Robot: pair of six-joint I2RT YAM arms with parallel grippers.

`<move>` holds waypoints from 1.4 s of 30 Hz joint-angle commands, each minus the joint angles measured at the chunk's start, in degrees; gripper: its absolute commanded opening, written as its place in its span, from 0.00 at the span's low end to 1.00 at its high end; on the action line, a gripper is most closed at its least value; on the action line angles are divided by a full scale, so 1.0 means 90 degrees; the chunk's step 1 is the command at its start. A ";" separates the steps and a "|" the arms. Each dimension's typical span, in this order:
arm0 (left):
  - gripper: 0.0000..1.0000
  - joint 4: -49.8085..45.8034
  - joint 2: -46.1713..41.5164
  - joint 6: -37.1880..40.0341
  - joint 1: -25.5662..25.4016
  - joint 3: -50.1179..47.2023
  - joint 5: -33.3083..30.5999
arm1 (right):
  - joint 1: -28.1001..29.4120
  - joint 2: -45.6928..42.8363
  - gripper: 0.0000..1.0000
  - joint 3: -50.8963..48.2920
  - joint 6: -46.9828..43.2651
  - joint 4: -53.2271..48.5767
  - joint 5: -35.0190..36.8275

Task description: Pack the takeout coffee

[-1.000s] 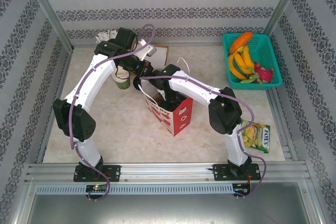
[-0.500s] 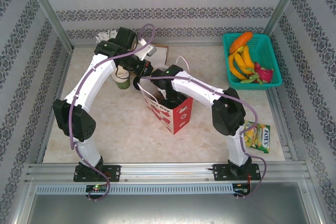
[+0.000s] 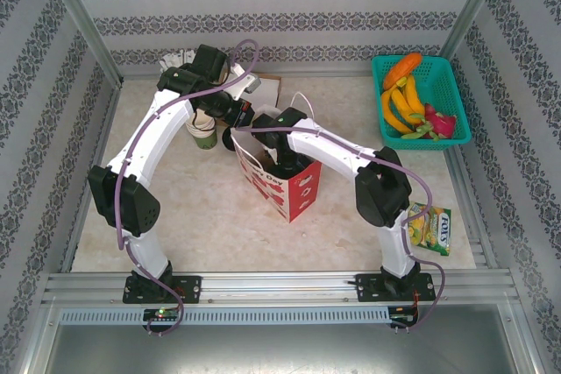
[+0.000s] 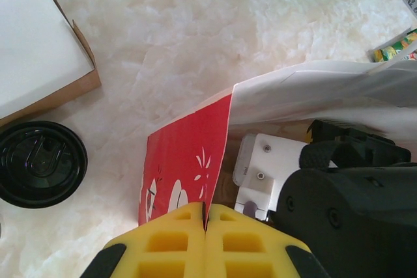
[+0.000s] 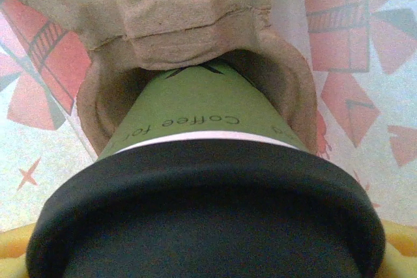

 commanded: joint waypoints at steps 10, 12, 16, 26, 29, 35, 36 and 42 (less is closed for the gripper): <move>0.00 -0.0322 0.0116 -0.0025 -0.0051 0.0183 -0.0051 | -0.0082 -0.0603 0.83 0.0013 -0.0125 0.0142 0.0217; 0.00 -0.0318 0.0124 -0.0025 -0.0055 0.0182 -0.0042 | -0.0078 -0.0641 0.84 0.0001 -0.0155 0.0111 0.0254; 0.00 -0.0325 0.0135 -0.0034 -0.0051 0.0190 -0.0027 | -0.0077 -0.0710 0.87 0.0011 -0.0194 0.0110 0.0299; 0.00 -0.0323 0.0143 -0.0029 -0.0049 0.0191 -0.0012 | -0.0066 -0.0729 0.91 0.0237 -0.0247 -0.0036 0.0401; 0.00 -0.0324 0.0145 -0.0025 -0.0054 0.0192 -0.0011 | -0.0055 -0.0750 0.98 0.0233 -0.0267 -0.0063 0.0441; 0.00 -0.0351 0.0135 -0.0006 -0.0049 0.0175 -0.0028 | -0.0050 -0.0760 0.98 0.0347 -0.0344 -0.0177 0.0452; 0.00 -0.0343 0.0135 -0.0005 -0.0049 0.0180 -0.0022 | -0.0042 -0.0769 0.98 0.0372 -0.0375 -0.0223 0.0452; 0.00 -0.0323 0.0135 -0.0026 -0.0050 0.0177 -0.0037 | -0.0029 -0.0817 0.98 0.0485 -0.0470 -0.0289 0.0525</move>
